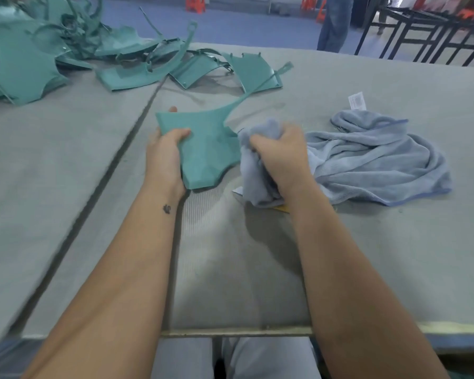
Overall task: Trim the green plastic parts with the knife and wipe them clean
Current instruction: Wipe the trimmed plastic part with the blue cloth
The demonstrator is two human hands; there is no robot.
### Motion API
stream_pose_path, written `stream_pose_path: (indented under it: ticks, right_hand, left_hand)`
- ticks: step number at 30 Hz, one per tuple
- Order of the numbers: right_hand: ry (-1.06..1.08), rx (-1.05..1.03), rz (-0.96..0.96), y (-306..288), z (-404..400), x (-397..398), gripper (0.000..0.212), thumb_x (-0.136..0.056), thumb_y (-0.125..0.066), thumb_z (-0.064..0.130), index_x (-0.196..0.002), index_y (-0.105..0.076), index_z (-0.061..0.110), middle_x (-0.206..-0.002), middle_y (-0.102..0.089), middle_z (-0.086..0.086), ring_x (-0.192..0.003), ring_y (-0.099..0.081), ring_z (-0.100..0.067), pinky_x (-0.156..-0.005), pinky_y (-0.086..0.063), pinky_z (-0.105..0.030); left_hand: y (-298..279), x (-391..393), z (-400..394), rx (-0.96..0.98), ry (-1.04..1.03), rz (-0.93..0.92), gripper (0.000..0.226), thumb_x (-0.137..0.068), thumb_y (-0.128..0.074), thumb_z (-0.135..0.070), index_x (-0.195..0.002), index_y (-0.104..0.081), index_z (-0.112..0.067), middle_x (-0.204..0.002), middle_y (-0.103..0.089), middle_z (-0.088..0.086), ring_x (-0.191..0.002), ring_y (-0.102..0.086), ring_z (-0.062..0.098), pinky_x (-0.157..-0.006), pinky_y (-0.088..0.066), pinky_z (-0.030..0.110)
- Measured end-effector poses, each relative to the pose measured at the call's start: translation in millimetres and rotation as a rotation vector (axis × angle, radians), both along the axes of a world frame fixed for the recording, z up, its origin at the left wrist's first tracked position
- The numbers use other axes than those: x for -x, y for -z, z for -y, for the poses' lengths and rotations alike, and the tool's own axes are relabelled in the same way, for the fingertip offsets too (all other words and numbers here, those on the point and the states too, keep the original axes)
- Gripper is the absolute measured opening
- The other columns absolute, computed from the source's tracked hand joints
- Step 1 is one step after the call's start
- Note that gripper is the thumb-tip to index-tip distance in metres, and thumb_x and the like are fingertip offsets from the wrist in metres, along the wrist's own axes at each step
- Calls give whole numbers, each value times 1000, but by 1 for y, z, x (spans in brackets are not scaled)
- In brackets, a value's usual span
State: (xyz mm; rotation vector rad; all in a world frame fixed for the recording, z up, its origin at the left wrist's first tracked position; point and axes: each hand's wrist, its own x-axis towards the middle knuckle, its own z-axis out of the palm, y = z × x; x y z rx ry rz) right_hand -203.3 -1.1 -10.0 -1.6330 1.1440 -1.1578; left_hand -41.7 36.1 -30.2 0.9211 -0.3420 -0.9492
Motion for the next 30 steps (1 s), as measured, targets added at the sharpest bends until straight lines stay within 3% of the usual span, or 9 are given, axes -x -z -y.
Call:
stream_pose_path:
  ticks: [2,4,7,10,12,18,20,24,30]
  right_hand:
    - [107,-53,198,-1,7,7,17,-73,-61,13,-60,-50,13,-49,-47,9,-50,-45,-8,-47,-36,-20]
    - [137,0,193,-1,10,7,17,-77,-58,8,-61,-54,11,-53,-55,8,-52,-52,-7,-50,-42,-21]
    - [72,234,-189,6,10,-6,8,-80,-55,13,-76,-58,7,-74,-61,-4,-75,-58,-24,-68,-45,-36]
    - [60,337,-684,8,7,-24,18,-84,-50,18,-68,-43,15,-66,-49,0,-72,-49,-28,-64,-31,-36]
    - [60,329,-821,1,2,-34,23,-84,-47,14,-64,-37,16,-65,-46,1,-73,-46,-27,-64,-30,-34]
    - [-317,395,-591,0,-31,-45,32,-82,-53,19,-58,-32,23,-57,-45,6,-68,-52,-24,-68,-44,-40]
    - [-187,495,-721,5,-25,-43,32,-87,-47,22,-60,-29,22,-59,-41,5,-70,-46,-23,-77,-39,-39]
    - [72,434,-916,4,2,-26,24,-86,-45,13,-65,-33,17,-74,-43,1,-74,-40,-22,-66,-30,-33]
    - [109,393,-1048,0,4,-28,25,-81,-46,4,-63,-33,16,-73,-36,2,-74,-38,-20,-66,-27,-30]
  left_hand:
    - [1,0,1,12,-37,1,45,-93,-51,-4,-132,-57,-26,-109,-73,4,-95,-71,24,-80,-59,42]
    - [1,3,1,29,4,18,43,-95,-49,-1,-128,-57,-28,-105,-73,1,-92,-72,21,-76,-59,39]
    - [0,7,0,61,85,23,45,-94,-45,5,-126,-56,-24,-101,-73,4,-87,-72,23,-71,-59,38]
    - [-1,11,-1,82,100,22,46,-95,-44,5,-130,-54,-23,-96,-74,4,-81,-73,22,-64,-59,34]
    - [-2,14,-2,80,91,20,47,-96,-43,4,-133,-53,-23,-95,-74,4,-77,-73,19,-61,-58,31]
    - [1,13,-3,88,96,32,46,-99,-42,4,-140,-44,-16,-103,-68,9,-78,-70,17,-68,-59,30]
    - [1,13,-2,47,73,51,45,-98,-45,3,-137,-47,-19,-102,-68,6,-77,-70,15,-65,-58,30]
    - [-1,12,2,-46,17,75,41,-97,-49,1,-128,-55,-25,-102,-69,3,-81,-69,18,-67,-60,34]
    - [-1,13,2,-47,4,56,41,-96,-49,1,-128,-56,-24,-100,-69,2,-81,-69,19,-69,-60,37]
